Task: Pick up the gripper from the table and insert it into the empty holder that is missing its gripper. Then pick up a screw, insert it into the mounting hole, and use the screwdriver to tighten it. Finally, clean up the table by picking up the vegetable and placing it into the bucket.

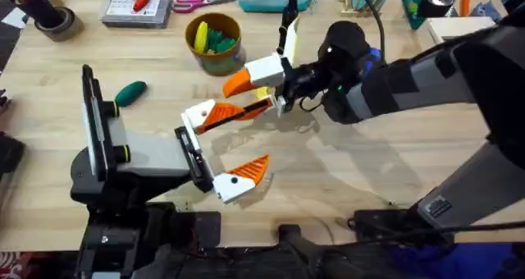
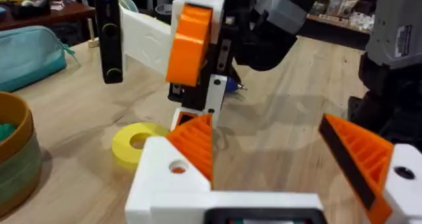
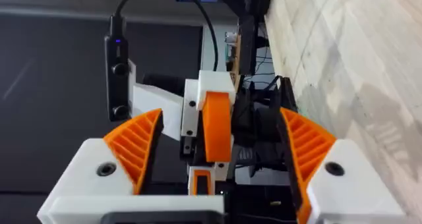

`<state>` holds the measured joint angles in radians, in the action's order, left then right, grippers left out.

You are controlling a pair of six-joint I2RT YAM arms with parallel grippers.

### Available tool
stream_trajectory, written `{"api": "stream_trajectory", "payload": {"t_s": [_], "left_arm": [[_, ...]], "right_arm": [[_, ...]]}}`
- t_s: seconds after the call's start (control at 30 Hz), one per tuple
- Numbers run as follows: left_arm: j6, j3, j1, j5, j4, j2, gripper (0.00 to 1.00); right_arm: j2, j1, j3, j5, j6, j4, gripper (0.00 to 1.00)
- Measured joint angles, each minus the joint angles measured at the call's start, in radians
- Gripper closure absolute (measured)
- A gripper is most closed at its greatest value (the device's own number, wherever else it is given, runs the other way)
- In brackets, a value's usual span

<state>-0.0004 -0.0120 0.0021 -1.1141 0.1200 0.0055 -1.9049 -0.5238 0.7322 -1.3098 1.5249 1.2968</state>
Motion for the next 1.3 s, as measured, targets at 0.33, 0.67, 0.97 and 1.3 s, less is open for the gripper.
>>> {"api": "stream_trajectory", "payload": {"t_s": [0.33, 0.67, 0.97, 1.3], "left_arm": [[0.000, 0.000, 0.000, 0.000, 0.000, 0.000, 0.015], [0.000, 0.000, 0.000, 0.000, 0.000, 0.000, 0.015], [0.000, 0.000, 0.000, 0.000, 0.000, 0.000, 0.015], [0.000, 0.000, 0.000, 0.000, 0.000, 0.000, 0.015]], "right_arm": [[0.000, 0.128, 0.000, -0.001, -0.016, -0.005, 0.007], [0.248, 0.305, 0.035, 0.012, -0.381, -0.627, 0.006], [0.482, 0.452, 0.273, 0.159, -0.821, -1.309, 0.006], [0.513, 0.434, 0.560, 0.505, -1.248, -1.963, 0.006]]}}
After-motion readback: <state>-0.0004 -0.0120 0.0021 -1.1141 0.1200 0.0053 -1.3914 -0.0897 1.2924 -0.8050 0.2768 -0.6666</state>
